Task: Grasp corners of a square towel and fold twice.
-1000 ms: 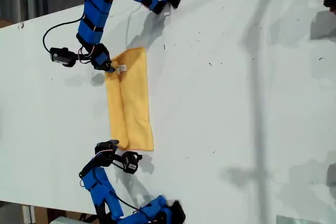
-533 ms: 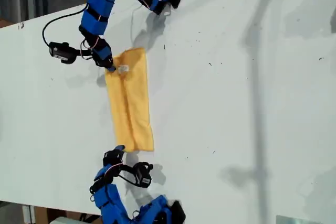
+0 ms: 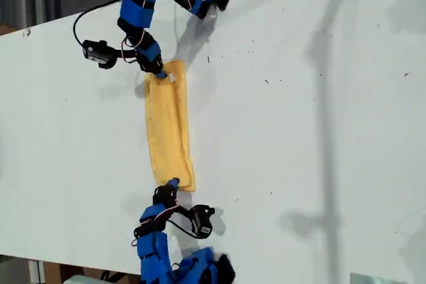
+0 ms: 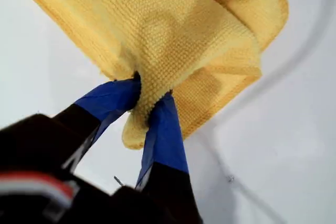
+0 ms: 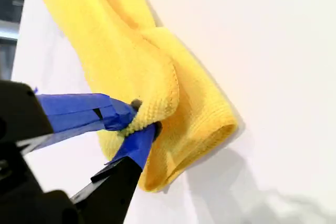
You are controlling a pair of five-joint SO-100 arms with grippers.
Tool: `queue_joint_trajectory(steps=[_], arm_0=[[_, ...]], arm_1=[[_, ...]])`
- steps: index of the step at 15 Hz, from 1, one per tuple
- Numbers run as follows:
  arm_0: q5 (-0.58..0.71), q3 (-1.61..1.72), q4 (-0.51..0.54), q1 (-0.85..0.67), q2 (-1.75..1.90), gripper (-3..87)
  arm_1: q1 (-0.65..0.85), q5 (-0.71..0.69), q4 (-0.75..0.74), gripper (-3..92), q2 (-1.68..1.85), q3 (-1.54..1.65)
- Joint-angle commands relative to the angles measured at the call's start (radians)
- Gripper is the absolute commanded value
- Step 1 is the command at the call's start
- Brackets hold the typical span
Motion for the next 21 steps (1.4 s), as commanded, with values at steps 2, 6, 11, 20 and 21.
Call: queue_joint_trajectory(steps=[2, 6, 11, 20, 21], arm_0=[[-0.049, -0.014, -0.005, 0.002, -0.014, -0.1], [-0.063, 0.002, -0.014, -0.008, -0.006, -0.1], [-0.037, -0.009, -0.015, -0.008, -0.014, 19.2], [-0.183, 0.172, -0.064, -0.064, 0.161, 17.3], [-0.227, 0.295, -0.092, -0.104, 0.301, 17.3]], arm_1=[[-0.06, 0.091, -0.006, -0.1, 0.043, 0.031], [-0.091, 0.149, -0.012, -0.1, 0.048, 0.069], [-0.107, 0.155, 0.092, 33.1, 0.143, 0.067], [0.138, 0.057, 0.242, 39.1, 0.219, 0.097], [0.153, 0.054, 0.196, 39.2, 0.126, 0.078]])
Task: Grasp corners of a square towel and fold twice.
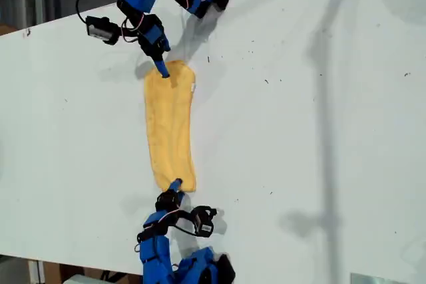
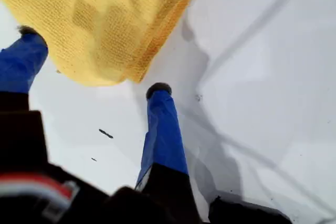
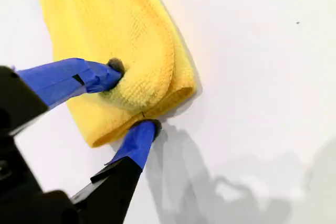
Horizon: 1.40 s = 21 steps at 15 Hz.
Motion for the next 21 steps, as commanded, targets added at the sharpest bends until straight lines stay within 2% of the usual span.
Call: queue_joint_trajectory(steps=[1, 2, 4, 6, 9, 14, 15, 17, 18, 21], arm_0=[[-0.101, 0.207, -0.031, -0.094, 0.305, 17.3], [-0.132, 0.265, -0.012, -0.118, 0.393, 17.3], [-0.173, 0.327, 0.018, -0.141, 0.497, 17.3], [-0.133, 0.324, -0.002, -0.132, 0.491, 17.3], [-0.091, 0.189, -0.009, -0.091, 0.287, 17.3], [-0.175, 0.342, 0.006, -0.141, 0.509, 17.3], [-0.198, 0.359, 0.017, -0.149, 0.537, 17.3], [-0.247, 0.373, 0.037, -0.164, 0.554, 17.3], [-0.253, 0.377, 0.04, -0.17, 0.56, 17.3], [-0.253, 0.377, 0.038, -0.172, 0.558, 17.3]], arm_1=[[0.038, -0.026, -0.101, 39.4, -0.195, -0.08], [0.038, -0.026, -0.127, 39.7, -0.353, -0.152], [0.018, -0.037, -0.072, 40.0, -0.669, -0.387], [-0.006, -0.048, -0.051, 39.8, -0.761, -0.502], [-0.037, -0.058, -0.041, 39.4, -0.822, -0.597], [-0.051, -0.069, 0.086, 38.0, -1.085, -0.899], [-0.051, -0.069, 0.104, 34.3, -1.1, -0.917], [-0.017, -0.064, 0.129, 3.2, -1.101, -0.897], [0.012, -0.064, 0.135, 0.0, -1.091, -0.867], [0.101, -0.057, 0.077, 0.0, -0.939, -0.647]])
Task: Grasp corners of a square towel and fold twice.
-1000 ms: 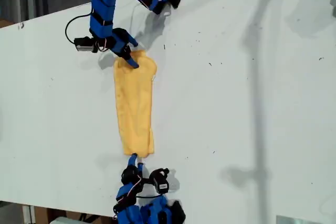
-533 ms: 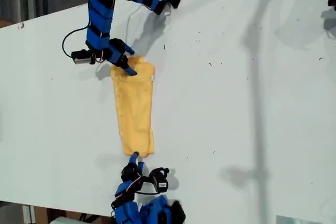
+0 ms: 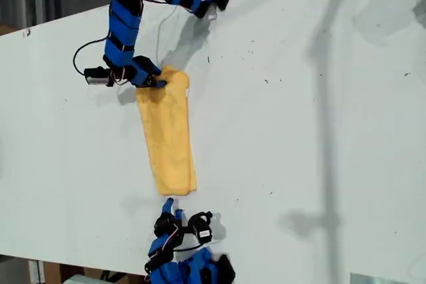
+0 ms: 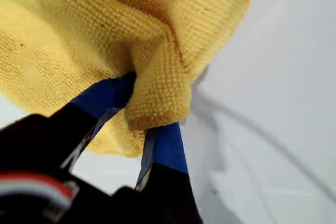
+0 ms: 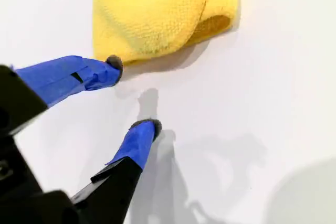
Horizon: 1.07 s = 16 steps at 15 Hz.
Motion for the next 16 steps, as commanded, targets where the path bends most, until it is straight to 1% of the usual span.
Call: queue_joint_trajectory(steps=[1, 3, 5, 7, 8, 9, 10, 11, 12, 14, 16], arm_0=[[-0.009, -0.011, 0.0, -0.015, 0.011, 17.3], [-0.005, -0.018, -0.005, -0.014, -0.003, 17.3], [0.0, -0.025, -0.008, -0.015, -0.018, 17.3], [0.002, -0.025, -0.009, -0.012, -0.02, 17.3], [0.003, -0.025, -0.009, -0.012, -0.02, 17.3], [0.005, -0.026, -0.012, -0.012, -0.021, 17.3], [0.009, -0.032, -0.014, -0.011, -0.032, 17.3], [0.011, -0.04, -0.014, -0.011, -0.048, 17.3], [0.014, -0.046, -0.015, -0.009, -0.058, 17.3], [0.015, -0.051, -0.018, -0.008, -0.066, 17.3], [0.017, -0.055, -0.021, -0.008, -0.077, 17.3]], arm_1=[[0.112, 0.005, -0.051, 0.0, 0.146, 0.206], [0.218, 0.014, -0.1, 0.0, 0.33, 0.399], [0.281, 0.028, -0.092, -0.1, 0.503, 0.518], [0.357, 0.067, -0.057, -0.1, 0.687, 0.604], [0.403, 0.071, -0.015, -0.1, 0.816, 0.643], [0.434, 0.075, 0.057, -0.1, 0.966, 0.66], [0.428, 0.081, 0.118, -0.1, 1.123, 0.657], [0.379, 0.112, 0.172, -0.1, 1.224, 0.617], [0.322, 0.13, 0.195, -0.1, 1.282, 0.566], [0.222, 0.121, 0.183, -0.1, 1.289, 0.463], [0.089, 0.087, 0.1, -0.1, 1.253, 0.377]])
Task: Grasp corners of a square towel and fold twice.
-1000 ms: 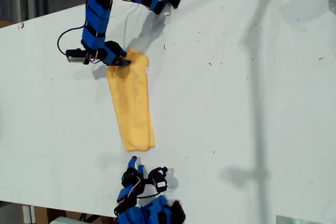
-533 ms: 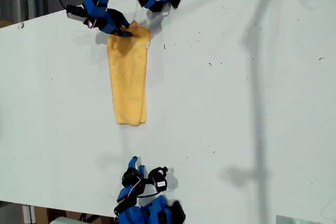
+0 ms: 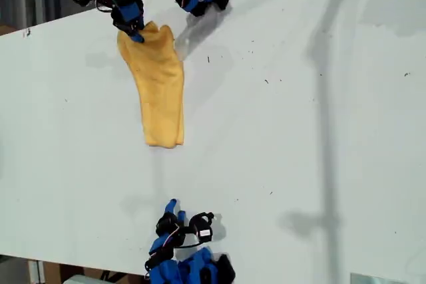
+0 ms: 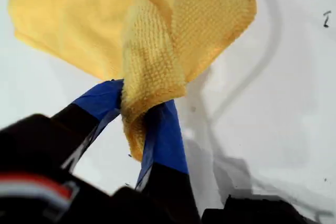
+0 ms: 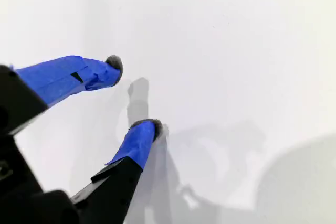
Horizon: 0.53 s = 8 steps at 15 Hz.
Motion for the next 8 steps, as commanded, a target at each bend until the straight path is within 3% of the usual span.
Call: queue_joint_trajectory(steps=[1, 5, 8], arm_0=[[0.006, -0.061, -0.021, -0.002, -0.018, 17.3], [0.005, -0.075, -0.023, 0.005, -0.044, 17.3], [0.008, -0.077, -0.025, 0.006, -0.046, 17.3]], arm_1=[[-0.164, -0.063, -0.123, -0.1, -0.048, -0.158], [-0.391, -0.147, -0.318, -0.1, -0.324, -0.436], [-0.462, -0.189, -0.376, -0.1, -0.672, -0.707]])
